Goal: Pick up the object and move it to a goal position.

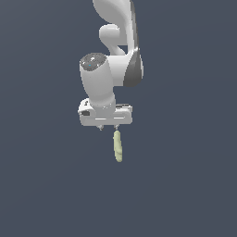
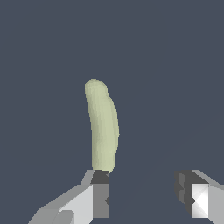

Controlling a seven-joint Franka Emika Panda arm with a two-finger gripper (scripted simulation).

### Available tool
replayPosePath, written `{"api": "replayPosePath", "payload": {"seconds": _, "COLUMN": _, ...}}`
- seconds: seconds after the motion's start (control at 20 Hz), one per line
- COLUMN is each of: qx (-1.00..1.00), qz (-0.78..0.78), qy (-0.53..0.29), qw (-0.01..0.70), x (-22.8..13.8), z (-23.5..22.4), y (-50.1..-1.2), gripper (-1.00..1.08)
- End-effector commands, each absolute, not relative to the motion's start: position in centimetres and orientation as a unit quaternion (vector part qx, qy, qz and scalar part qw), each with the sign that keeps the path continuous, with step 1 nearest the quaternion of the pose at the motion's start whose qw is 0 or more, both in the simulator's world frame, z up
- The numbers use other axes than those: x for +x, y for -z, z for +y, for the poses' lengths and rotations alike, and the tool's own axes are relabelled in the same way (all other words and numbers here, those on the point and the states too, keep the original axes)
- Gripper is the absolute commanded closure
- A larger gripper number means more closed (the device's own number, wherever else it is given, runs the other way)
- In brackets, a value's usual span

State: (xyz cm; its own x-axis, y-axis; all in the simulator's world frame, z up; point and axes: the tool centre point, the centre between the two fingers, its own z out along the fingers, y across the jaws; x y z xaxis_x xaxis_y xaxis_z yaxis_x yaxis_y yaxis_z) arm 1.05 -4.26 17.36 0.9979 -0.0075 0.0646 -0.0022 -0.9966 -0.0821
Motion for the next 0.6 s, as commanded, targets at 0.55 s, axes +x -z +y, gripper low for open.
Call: {"api": "replayPosePath", "payload": {"seconds": 0.55, "qx": -0.985, "qz": -0.006, "qy": 0.086, "qw": 0.152, "x": 0.8, "z": -2.0, "y": -14.2, "gripper": -0.20}}
